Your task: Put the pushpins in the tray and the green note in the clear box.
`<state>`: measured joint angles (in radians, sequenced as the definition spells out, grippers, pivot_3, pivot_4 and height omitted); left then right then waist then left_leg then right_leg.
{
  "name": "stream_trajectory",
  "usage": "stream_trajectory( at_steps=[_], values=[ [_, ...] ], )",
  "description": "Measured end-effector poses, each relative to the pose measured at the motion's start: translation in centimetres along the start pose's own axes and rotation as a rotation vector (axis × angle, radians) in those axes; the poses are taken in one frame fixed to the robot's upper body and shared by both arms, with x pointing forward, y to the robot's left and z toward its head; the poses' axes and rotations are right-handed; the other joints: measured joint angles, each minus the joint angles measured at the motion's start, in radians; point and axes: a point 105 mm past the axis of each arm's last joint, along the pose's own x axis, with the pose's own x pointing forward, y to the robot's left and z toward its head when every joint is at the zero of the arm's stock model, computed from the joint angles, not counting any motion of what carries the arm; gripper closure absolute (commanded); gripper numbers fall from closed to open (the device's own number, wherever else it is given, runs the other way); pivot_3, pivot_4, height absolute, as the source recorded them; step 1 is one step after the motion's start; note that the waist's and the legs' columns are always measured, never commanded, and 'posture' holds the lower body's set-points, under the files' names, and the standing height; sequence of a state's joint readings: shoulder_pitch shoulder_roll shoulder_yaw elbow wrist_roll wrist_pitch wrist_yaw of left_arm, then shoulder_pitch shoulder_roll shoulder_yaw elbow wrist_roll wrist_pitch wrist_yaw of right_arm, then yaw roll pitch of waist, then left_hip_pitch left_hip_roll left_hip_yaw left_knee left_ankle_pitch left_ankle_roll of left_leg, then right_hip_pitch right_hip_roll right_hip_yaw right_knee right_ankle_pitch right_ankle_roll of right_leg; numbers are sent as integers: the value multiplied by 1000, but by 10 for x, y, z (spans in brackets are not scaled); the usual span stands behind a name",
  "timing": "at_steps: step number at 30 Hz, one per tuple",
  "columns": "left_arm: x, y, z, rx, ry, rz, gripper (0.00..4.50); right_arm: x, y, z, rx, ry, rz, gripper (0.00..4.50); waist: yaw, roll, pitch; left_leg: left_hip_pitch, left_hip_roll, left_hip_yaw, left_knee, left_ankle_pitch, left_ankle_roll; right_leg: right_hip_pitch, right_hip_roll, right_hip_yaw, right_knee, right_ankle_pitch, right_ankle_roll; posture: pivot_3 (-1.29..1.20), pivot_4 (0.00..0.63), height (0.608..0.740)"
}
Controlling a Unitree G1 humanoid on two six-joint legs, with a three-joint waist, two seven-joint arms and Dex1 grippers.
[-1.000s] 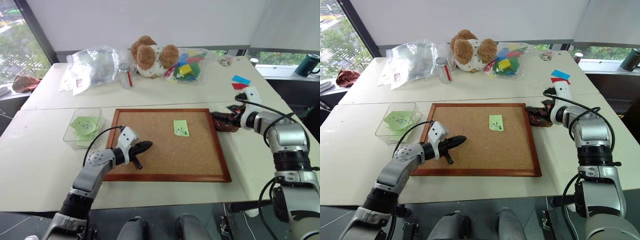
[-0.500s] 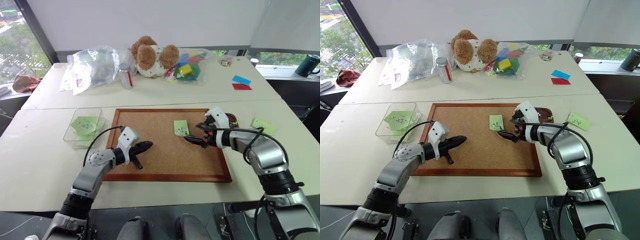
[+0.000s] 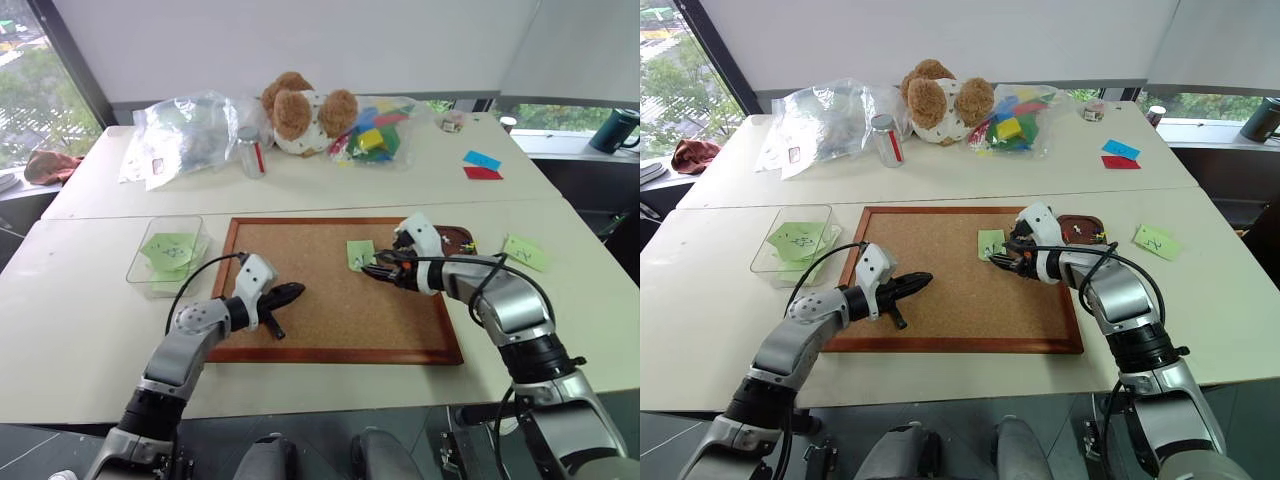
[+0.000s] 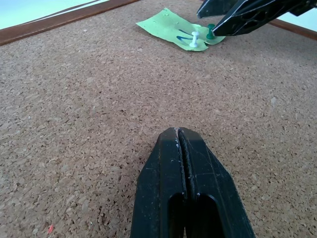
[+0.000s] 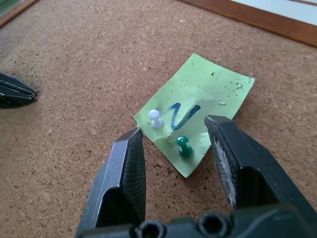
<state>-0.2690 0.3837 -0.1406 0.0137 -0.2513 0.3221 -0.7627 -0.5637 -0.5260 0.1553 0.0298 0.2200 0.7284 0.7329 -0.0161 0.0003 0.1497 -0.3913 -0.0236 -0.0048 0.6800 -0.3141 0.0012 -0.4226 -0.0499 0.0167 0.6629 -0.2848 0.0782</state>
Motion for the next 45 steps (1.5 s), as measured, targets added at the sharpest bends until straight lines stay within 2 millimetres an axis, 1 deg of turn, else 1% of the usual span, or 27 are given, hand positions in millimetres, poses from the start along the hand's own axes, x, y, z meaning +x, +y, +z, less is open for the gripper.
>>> stream_trajectory(
  at_steps=[2,4,5,13,17,18,20,22,23,25,27,31,33,34,38,42,45],
  values=[
    [0,0,0,1,-1,1,4500,0,0,-1,5,4,0,3259,-1,0,0,0,0,0,0,0,0,0,0,0,0,0,0,0,150,740],
    [0,0,1,3,-3,3,4500,2,0,-3,12,7,3,4228,-1,0,0,0,0,0,0,0,0,0,0,0,0,0,0,0,150,740],
    [0,0,1,3,-3,3,4500,2,0,-3,13,8,3,4483,-1,0,0,0,0,0,0,0,0,0,0,0,0,0,0,0,150,740],
    [-2,0,0,-2,-3,11,4500,2,-1,-2,13,10,9,4483,-2,0,0,0,0,0,0,0,0,0,0,0,0,0,0,0,150,740],
    [-2,-1,-1,-2,-3,8,4500,-4,0,2,38,9,17,4483,-1,0,0,0,0,0,-1,0,0,-1,0,0,0,0,0,0,150,740],
    [-3,-1,-1,-3,-2,7,4500,-7,1,7,41,-10,21,4483,-1,0,0,0,0,0,-1,0,0,-1,0,0,0,0,0,0,150,740],
    [-3,-1,-2,-4,-1,7,4500,-16,-1,31,6,-79,17,4483,-1,0,0,0,0,0,-1,0,0,-1,0,0,0,0,0,0,150,740],
    [-2,-1,-2,-3,-1,6,4500,-29,-8,54,-37,-135,-16,4483,1,0,0,0,0,0,-1,0,0,0,0,0,0,0,0,0,150,740],
    [-2,-1,-2,-4,-1,5,4500,-36,-13,61,-48,-158,-38,4483,2,0,0,0,0,0,-1,0,0,0,0,0,-1,0,0,0,150,740],
    [-2,-2,-1,-3,-1,3,4500,-45,-22,64,-46,-165,-77,4483,2,0,0,0,0,0,-1,0,0,0,0,0,-1,0,0,0,150,740],
    [-2,-2,-2,-3,-1,2,4500,-51,-32,62,-26,-162,-117,4483,2,0,0,0,0,0,-1,0,0,0,0,0,-1,0,0,0,150,740],
    [-1,-1,-1,-4,0,-1,4500,-68,-69,51,41,-144,-258,4483,3,0,0,0,0,0,-1,0,0,1,-1,0,-1,0,0,0,150,740],
    [0,-2,-1,-4,0,-5,4500,-77,-89,37,62,-103,-335,4483,3,0,0,0,0,0,-1,0,0,1,-1,0,-1,0,0,0,150,740],
    [0,-2,-1,-3,0,-6,4500,-79,-96,30,74,-83,-362,4483,3,0,0,0,0,0,-1,0,0,1,-1,0,-1,0,0,0,150,740],
    [1,-1,-1,-5,2,-5,4500,-83,-113,6,124,-24,-420,4483,3,2,-2,0,0,0,-1,0,0,1,-1,0,-1,0,0,0,150,740],
    [1,-1,-1,-5,1,-4,4500,-84,-122,-14,170,24,-454,4483,3,2,-2,1,0,0,-1,0,0,2,0,0,-1,0,0,0,150,740],
    [1,0,-1,-5,1,-4,4500,-84,-125,-23,192,40,-460,4483,3,2,-2,1,0,0,-1,0,0,2,0,0,-1,0,0,0,150,740]
  ],
)
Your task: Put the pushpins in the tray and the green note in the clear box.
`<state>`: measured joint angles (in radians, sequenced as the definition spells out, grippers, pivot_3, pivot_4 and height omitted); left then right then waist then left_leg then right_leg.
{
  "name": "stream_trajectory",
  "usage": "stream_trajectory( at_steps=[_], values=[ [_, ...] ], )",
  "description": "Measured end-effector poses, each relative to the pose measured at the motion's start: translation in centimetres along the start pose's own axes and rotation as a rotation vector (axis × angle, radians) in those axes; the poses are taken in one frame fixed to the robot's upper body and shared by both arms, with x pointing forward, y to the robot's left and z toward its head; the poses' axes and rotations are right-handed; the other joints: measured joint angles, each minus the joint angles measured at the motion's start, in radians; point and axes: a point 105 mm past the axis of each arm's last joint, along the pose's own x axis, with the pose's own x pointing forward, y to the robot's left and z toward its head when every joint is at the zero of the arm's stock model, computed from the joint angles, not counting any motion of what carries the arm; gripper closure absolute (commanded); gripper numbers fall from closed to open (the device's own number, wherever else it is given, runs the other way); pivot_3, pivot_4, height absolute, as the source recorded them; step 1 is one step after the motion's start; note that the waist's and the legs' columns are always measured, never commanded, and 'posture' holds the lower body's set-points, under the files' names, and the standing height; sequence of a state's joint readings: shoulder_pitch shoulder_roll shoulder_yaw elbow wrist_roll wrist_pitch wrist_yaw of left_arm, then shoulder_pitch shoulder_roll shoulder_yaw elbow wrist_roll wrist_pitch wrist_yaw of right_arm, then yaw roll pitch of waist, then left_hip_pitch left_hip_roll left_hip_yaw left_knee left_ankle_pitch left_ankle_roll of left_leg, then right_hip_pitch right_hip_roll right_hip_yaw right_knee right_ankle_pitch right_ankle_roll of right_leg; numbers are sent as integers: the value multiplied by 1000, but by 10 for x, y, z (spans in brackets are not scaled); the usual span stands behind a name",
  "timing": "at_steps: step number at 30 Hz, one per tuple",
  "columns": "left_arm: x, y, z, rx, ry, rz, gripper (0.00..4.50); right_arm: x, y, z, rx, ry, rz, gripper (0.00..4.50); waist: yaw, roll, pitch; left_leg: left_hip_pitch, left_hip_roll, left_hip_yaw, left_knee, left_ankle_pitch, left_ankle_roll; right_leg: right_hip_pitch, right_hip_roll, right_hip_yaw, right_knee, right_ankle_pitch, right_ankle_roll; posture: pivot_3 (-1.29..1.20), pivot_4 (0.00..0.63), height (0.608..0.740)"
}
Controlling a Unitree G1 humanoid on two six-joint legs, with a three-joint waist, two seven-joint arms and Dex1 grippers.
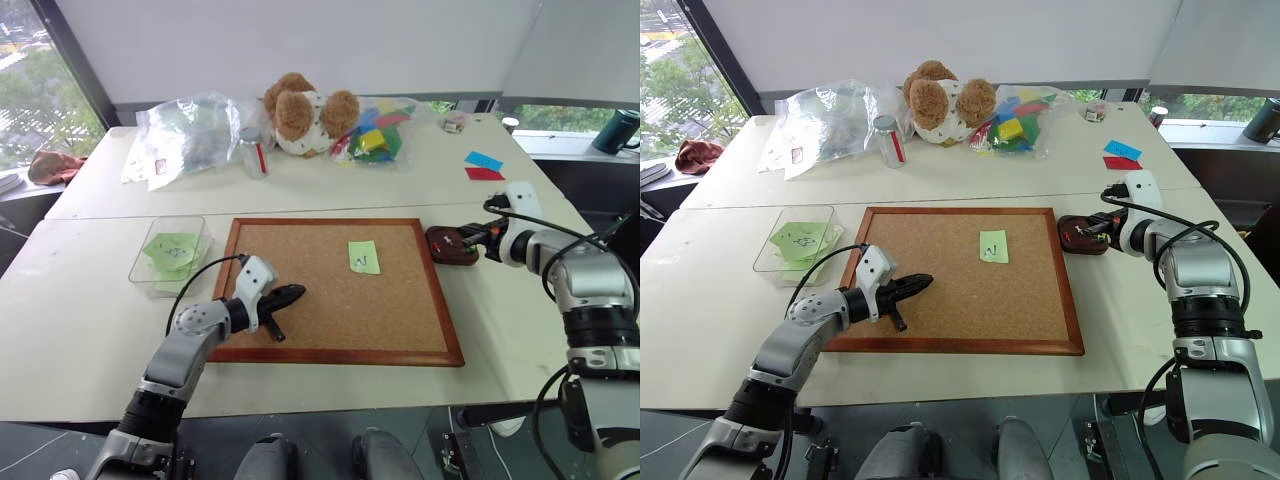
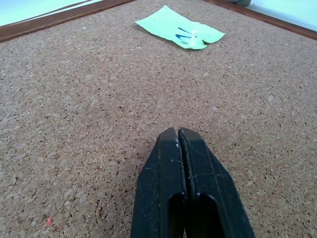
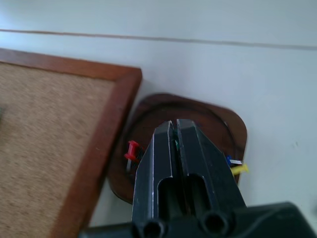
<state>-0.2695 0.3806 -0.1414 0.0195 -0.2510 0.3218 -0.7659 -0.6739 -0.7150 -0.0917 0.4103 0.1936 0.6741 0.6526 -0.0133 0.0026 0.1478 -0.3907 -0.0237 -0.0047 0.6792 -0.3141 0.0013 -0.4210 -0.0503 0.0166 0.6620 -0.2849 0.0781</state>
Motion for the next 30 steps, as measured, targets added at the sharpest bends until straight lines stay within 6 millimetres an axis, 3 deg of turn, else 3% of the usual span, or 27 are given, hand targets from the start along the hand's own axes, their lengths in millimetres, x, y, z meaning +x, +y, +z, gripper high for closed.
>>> stream_trajectory(
  at_steps=[4,7,14,26,30],
  values=[
    [0,0,0,0,0,0,4500,2,-1,-7,16,16,1,4483,0,0,0,0,0,0,0,0,0,0,0,0,0,0,0,0,150,740],
    [0,0,0,1,0,1,4500,4,1,-8,19,12,9,3616,0,0,0,0,0,0,0,0,0,0,0,0,0,0,0,0,150,740],
    [0,0,0,1,-1,1,4500,8,6,-10,27,11,31,82,0,0,0,0,0,0,0,0,0,0,0,0,0,0,0,0,150,740],
    [0,0,0,0,-1,2,4500,7,11,-6,17,-2,54,31,-1,0,0,0,0,0,0,0,0,0,0,0,0,0,0,0,150,740],
    [-1,0,0,1,-1,2,4500,-3,43,21,-69,-93,196,31,0,1,0,0,0,0,0,0,0,0,0,0,0,0,0,0,150,740]
  ],
)
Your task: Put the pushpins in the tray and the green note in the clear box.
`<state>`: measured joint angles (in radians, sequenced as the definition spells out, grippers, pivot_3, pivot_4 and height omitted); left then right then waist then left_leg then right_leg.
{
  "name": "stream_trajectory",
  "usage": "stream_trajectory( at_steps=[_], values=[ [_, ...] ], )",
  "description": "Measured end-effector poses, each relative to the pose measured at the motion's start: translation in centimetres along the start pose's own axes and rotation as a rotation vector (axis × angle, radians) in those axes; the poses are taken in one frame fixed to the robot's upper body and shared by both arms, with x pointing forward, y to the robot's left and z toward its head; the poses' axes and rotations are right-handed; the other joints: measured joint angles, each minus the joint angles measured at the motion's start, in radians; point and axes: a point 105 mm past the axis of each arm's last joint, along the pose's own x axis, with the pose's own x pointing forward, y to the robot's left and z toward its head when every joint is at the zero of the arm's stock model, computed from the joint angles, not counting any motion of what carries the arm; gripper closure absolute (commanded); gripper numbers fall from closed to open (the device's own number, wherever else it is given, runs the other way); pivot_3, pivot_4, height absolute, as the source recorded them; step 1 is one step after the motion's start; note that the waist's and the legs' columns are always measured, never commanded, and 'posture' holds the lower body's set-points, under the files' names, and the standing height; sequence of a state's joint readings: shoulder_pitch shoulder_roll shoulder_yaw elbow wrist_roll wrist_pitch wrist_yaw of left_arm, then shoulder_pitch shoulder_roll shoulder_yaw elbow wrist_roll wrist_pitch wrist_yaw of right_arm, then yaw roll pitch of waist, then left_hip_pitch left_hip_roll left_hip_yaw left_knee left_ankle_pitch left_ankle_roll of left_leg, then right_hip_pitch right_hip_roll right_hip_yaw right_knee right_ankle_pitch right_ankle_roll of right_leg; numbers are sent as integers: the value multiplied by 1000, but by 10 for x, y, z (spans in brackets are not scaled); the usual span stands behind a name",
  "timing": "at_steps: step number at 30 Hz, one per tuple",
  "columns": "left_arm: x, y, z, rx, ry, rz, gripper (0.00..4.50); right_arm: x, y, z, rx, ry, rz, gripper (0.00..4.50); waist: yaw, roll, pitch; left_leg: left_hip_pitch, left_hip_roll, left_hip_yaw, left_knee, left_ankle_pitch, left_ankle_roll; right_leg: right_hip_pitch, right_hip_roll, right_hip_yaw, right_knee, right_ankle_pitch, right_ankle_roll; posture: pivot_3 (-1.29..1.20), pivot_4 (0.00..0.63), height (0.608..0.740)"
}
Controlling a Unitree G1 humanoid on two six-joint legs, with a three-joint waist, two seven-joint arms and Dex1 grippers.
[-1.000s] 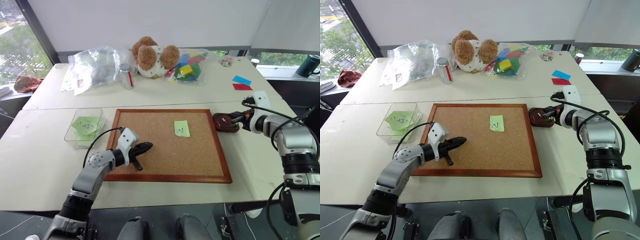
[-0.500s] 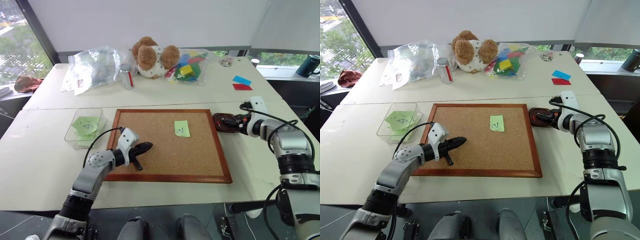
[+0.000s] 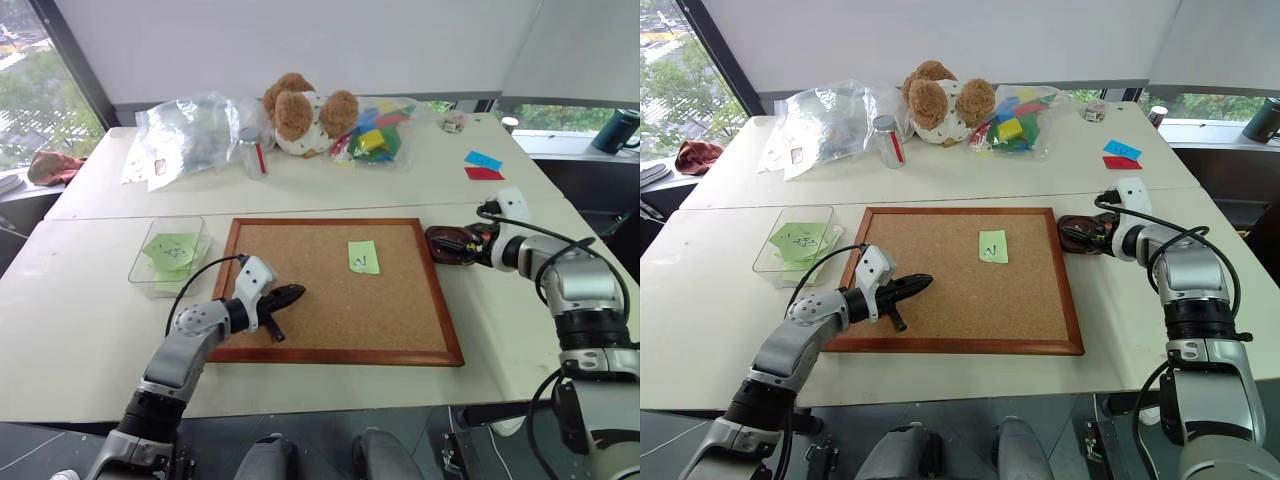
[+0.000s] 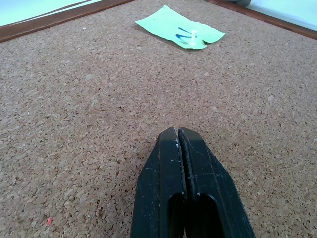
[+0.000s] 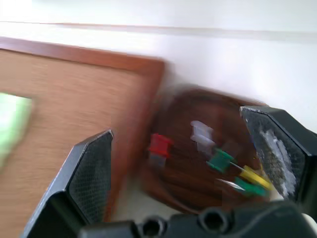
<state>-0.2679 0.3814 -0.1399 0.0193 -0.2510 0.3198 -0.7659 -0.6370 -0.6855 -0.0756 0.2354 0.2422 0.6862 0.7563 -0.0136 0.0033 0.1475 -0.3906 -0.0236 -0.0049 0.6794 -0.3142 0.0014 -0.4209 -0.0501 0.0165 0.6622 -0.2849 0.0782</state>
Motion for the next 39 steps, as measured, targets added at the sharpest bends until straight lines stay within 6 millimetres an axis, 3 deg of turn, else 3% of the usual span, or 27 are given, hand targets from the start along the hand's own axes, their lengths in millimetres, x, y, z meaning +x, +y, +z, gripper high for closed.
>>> stream_trajectory(
  at_steps=[3,8,12,15,17,30,33,37,39],
  values=[
    [0,0,0,1,0,0,4500,5,39,13,-88,-24,137,31,0,0,0,0,0,0,0,0,0,0,0,0,0,0,0,0,150,740],
    [0,0,0,1,0,-2,4500,26,106,9,-101,-29,335,31,0,0,0,0,0,0,0,0,0,0,0,0,0,0,0,0,150,740],
    [1,-1,0,2,0,-4,4500,39,128,2,-87,-13,375,31,0,0,0,0,0,0,0,0,0,0,0,0,0,0,0,0,150,740],
    [0,0,0,2,-1,-2,4500,45,130,-4,-67,9,373,853,0,0,0,0,0,0,0,0,0,0,0,0,0,0,0,0,150,740],
    [0,0,0,1,0,-1,4500,48,129,-7,-62,18,358,1813,0,0,0,0,0,0,0,0,0,0,0,0,0,0,0,0,150,740],
    [-1,-1,-1,-3,1,5,4500,58,119,-20,-18,53,323,1813,-1,0,0,0,0,0,0,0,0,0,0,0,0,0,0,0,150,740],
    [-1,-1,-1,-2,1,4,4500,57,115,-20,-11,51,315,2660,-1,0,0,0,0,0,0,0,0,0,0,0,0,0,0,0,150,740],
    [-1,-1,-2,-3,1,4,4500,57,115,-20,-2,48,320,4455,-2,0,0,0,0,0,0,0,0,0,0,0,0,0,0,0,150,740],
    [-1,-2,-2,-3,1,5,4500,57,116,-20,1,48,325,4455,-2,0,0,0,0,0,0,0,0,0,0,0,0,0,0,0,150,740]
  ],
)
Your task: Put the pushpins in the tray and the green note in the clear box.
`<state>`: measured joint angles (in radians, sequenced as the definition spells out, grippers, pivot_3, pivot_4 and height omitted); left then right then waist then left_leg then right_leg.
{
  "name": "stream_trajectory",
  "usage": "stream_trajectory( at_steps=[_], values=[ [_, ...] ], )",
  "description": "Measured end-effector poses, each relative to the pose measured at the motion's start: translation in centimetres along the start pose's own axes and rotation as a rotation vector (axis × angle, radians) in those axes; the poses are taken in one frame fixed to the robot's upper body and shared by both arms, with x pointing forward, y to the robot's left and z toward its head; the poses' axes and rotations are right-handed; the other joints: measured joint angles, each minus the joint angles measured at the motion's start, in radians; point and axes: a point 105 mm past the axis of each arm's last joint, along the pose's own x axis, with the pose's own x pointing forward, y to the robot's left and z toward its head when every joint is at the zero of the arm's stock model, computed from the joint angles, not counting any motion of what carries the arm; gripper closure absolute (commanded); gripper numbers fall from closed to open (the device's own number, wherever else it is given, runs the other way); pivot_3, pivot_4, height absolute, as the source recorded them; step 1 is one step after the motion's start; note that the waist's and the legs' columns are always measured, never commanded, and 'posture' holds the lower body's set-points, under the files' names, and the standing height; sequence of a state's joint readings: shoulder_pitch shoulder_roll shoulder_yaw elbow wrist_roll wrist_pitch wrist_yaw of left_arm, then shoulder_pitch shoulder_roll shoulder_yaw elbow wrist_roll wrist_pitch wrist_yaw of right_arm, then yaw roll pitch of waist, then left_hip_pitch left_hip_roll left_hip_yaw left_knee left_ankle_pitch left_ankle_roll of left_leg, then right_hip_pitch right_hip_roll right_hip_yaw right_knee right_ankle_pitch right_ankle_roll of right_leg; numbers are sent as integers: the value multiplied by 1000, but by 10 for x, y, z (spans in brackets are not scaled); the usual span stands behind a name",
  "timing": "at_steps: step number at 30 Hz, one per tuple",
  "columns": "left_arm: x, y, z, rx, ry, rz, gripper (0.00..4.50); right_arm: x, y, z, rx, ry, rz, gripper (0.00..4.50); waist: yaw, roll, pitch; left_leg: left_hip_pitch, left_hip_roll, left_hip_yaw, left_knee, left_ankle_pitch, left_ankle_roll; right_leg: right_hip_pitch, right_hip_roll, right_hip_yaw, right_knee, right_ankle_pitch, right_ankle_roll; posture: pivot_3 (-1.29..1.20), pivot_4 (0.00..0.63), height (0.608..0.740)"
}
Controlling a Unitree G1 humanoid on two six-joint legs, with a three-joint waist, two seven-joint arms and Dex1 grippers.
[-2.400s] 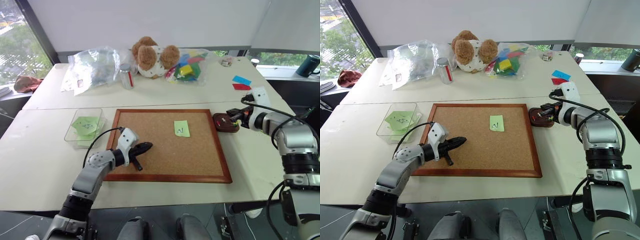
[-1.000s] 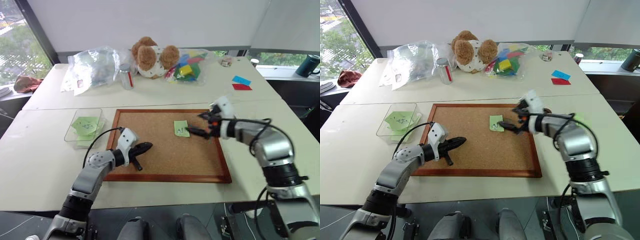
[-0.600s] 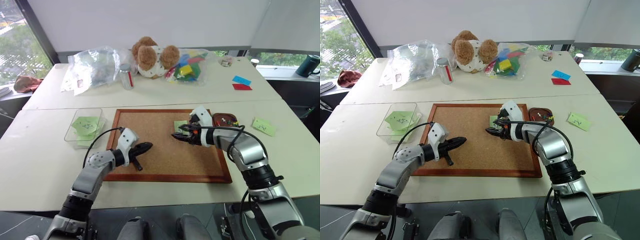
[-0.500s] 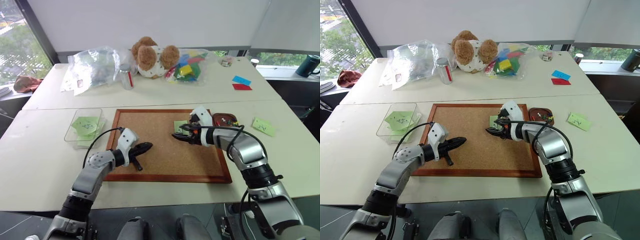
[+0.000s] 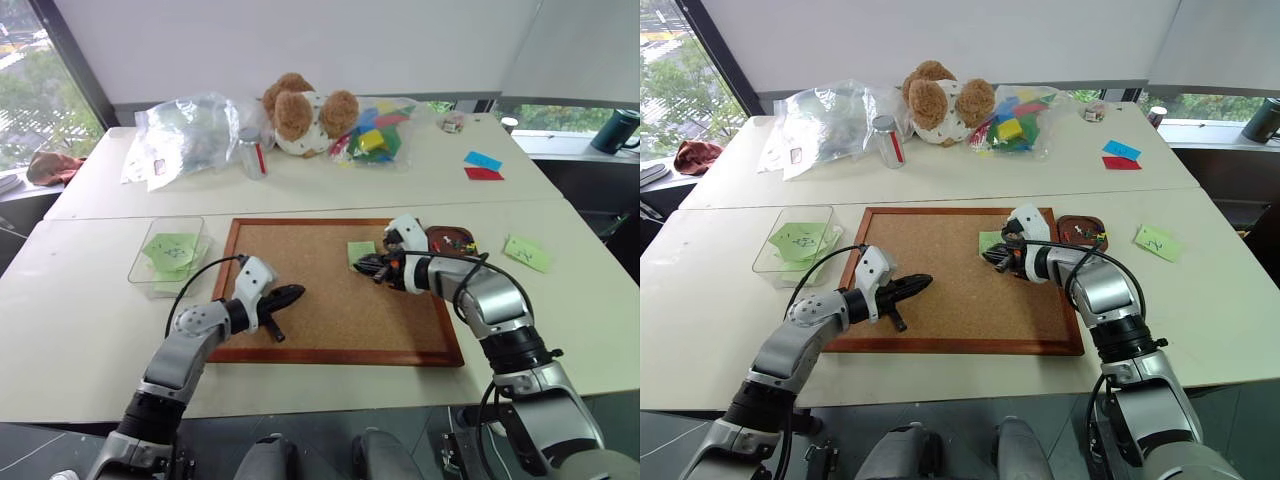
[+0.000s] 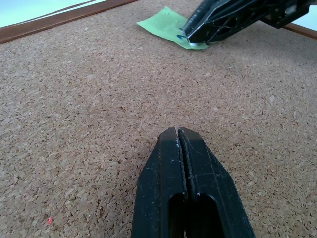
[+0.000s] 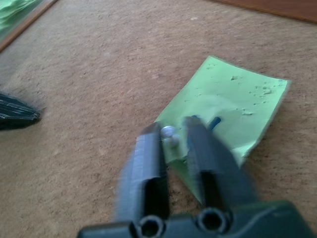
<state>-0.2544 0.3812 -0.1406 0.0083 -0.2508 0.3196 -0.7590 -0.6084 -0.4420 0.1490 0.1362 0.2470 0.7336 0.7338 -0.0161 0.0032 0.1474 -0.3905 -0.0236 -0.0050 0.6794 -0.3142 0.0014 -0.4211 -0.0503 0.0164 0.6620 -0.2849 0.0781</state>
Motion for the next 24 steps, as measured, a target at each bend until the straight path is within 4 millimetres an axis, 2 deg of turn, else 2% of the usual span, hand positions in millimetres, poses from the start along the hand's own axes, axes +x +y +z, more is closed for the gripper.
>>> stream_trajectory(
  at_steps=[7,15,20,23,24],
  values=[
    [0,-1,0,0,-1,-1,4500,-3,2,3,-11,5,6,4455,0,0,0,0,0,0,0,0,0,-1,0,0,0,0,0,0,150,740],
    [0,-1,0,-1,0,0,4500,-22,18,43,-127,-84,44,4455,0,0,0,0,0,0,-1,0,0,-1,0,0,0,0,0,0,150,740],
    [-2,3,6,-52,-26,0,4500,-35,32,55,-201,-105,100,4455,-1,0,0,-1,0,0,-1,0,0,-1,0,0,-1,0,0,0,150,740],
    [-10,9,10,-214,-57,-24,3658,-45,42,59,-254,-110,148,4500,-3,0,0,-1,0,0,-1,0,0,-2,0,0,-1,0,0,0,150,740],
    [-14,11,12,-274,-68,-37,3236,-48,45,59,-268,-108,162,4500,-3,-1,1,-2,0,0,-1,0,0,-2,0,0,-1,0,0,0,150,740]
  ],
)
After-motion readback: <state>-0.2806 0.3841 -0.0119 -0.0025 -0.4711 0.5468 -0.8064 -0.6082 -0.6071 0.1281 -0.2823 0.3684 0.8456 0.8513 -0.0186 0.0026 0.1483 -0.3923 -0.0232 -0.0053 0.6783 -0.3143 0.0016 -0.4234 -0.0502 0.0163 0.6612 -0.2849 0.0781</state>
